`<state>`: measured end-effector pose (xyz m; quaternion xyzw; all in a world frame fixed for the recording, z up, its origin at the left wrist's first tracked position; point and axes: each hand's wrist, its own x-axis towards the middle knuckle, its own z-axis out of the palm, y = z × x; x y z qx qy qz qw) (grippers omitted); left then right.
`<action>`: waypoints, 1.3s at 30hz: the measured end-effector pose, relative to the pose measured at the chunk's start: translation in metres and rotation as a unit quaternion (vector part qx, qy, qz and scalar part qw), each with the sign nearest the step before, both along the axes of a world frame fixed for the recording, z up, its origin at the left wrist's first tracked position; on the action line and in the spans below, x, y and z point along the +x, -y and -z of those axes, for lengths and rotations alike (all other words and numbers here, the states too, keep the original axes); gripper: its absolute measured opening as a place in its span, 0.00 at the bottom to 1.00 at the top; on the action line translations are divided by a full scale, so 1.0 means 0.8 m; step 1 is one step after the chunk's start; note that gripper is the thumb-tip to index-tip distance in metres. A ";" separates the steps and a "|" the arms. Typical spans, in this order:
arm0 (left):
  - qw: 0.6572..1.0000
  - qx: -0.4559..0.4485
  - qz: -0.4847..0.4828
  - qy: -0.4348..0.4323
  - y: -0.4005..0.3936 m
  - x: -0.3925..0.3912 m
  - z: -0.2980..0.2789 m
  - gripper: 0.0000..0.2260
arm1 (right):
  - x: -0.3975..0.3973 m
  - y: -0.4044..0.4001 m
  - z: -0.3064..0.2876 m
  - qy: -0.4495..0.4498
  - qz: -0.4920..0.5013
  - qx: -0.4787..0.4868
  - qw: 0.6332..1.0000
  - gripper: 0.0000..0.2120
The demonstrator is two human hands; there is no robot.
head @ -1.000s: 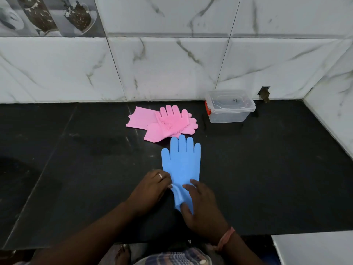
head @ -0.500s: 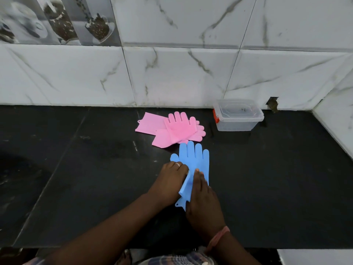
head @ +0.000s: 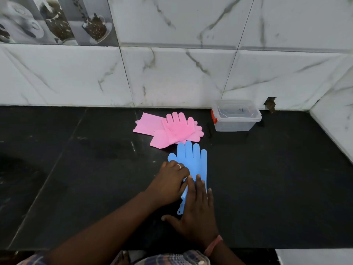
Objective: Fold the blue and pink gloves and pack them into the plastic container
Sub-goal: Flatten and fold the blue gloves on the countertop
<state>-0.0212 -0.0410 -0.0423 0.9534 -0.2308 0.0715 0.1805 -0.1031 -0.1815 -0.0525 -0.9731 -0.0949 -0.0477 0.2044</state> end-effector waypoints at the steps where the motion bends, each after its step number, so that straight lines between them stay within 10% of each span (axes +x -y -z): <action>1: 1.000 -0.002 0.005 -0.007 0.006 0.004 -0.005 0.16 | 0.001 -0.002 -0.004 0.001 0.009 0.001 1.000 0.53; 8: 0.999 0.033 0.011 -0.036 0.009 0.017 -0.019 0.16 | 0.026 0.033 -0.051 -0.051 0.088 0.146 0.984 0.19; 12: 0.992 -0.091 0.016 -0.086 -0.014 0.018 -0.030 0.14 | 0.058 0.044 -0.115 -0.043 0.007 0.141 0.989 0.05; 16: 0.916 -0.343 0.010 -0.209 -0.058 0.015 -0.063 0.14 | 0.096 0.039 -0.190 -0.031 -0.117 0.180 0.976 0.08; 24: 0.881 -0.348 0.011 -0.321 -0.152 0.010 -0.080 0.15 | 0.130 0.030 -0.249 -0.164 -0.237 0.340 0.895 0.08; 30: 0.694 -0.476 -0.014 -0.540 -0.213 0.015 -0.050 0.18 | 0.155 0.072 -0.149 -0.280 -0.066 0.484 0.826 0.09; 39: 0.881 -0.201 -0.182 -0.388 -0.176 0.033 0.011 0.08 | 0.139 0.060 0.030 -0.195 0.214 0.197 0.937 0.15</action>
